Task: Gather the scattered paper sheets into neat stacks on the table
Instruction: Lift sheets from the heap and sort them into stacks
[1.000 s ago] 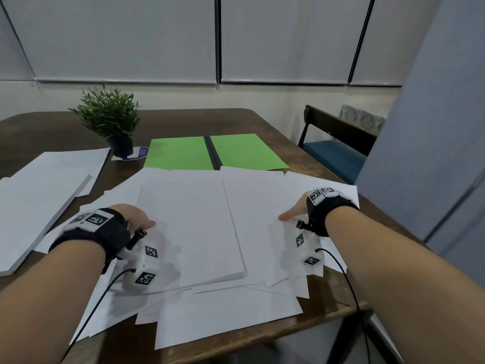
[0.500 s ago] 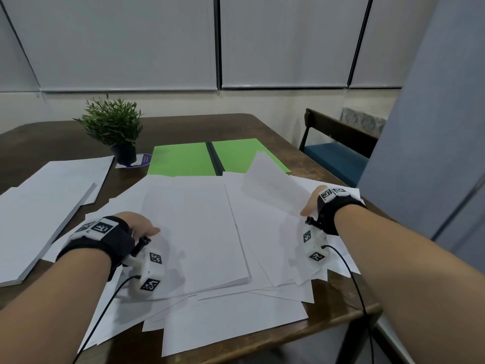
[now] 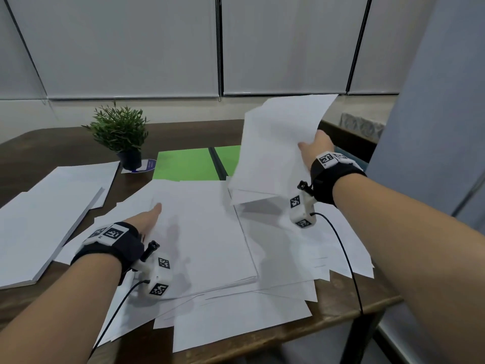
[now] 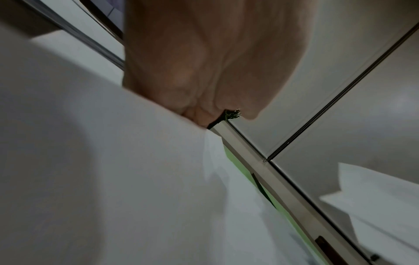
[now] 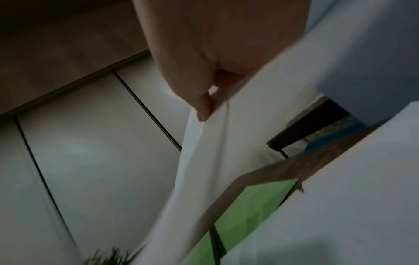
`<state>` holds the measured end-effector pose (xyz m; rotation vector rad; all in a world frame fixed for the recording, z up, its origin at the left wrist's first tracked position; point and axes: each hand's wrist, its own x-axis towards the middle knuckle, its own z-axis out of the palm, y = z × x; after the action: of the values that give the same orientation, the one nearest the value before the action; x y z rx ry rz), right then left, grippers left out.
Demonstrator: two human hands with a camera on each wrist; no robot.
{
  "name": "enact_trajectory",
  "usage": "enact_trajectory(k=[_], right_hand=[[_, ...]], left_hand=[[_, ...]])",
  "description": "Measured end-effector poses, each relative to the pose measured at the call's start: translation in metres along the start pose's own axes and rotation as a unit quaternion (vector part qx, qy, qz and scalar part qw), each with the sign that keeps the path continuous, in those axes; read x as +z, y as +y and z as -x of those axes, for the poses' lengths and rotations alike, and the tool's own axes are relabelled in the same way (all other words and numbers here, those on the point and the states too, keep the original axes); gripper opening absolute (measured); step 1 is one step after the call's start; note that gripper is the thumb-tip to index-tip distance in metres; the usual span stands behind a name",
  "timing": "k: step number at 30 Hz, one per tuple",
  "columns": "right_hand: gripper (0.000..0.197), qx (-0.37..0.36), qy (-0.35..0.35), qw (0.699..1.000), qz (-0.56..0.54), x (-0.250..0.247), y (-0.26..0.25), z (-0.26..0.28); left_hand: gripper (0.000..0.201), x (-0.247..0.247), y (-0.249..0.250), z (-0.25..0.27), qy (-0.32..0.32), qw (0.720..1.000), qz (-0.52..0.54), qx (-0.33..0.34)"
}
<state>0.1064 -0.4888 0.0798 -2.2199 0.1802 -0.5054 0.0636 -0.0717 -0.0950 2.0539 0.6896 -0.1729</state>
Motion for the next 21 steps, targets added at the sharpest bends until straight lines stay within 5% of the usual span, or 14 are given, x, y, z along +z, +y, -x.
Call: enact_trajectory(k=[3,8,13,17,21], right_hand=[[0.033,-0.017,-0.058,0.998,-0.018,0.021,-0.01,0.02],[0.036,-0.007,-0.242,0.966,0.091,0.08,0.006,0.076],[0.04,0.019,-0.313,0.935,0.168,0.124,0.012,0.109],[0.043,0.011,-0.32,0.921,0.222,0.133,0.009,0.113],[0.072,0.048,-0.315,0.933,0.169,0.137,0.008,0.114]], left_hand=[[0.121,0.005,-0.021,-0.052,0.028,0.996,0.084,0.008],[0.125,0.007,-0.002,0.014,-0.009,0.989,0.148,-0.014],[0.106,0.012,0.001,0.036,-0.042,0.991,0.128,0.011],[0.056,0.01,0.022,0.105,-0.007,0.999,0.045,0.014],[0.047,0.01,0.017,0.105,0.014,0.991,0.066,0.116]])
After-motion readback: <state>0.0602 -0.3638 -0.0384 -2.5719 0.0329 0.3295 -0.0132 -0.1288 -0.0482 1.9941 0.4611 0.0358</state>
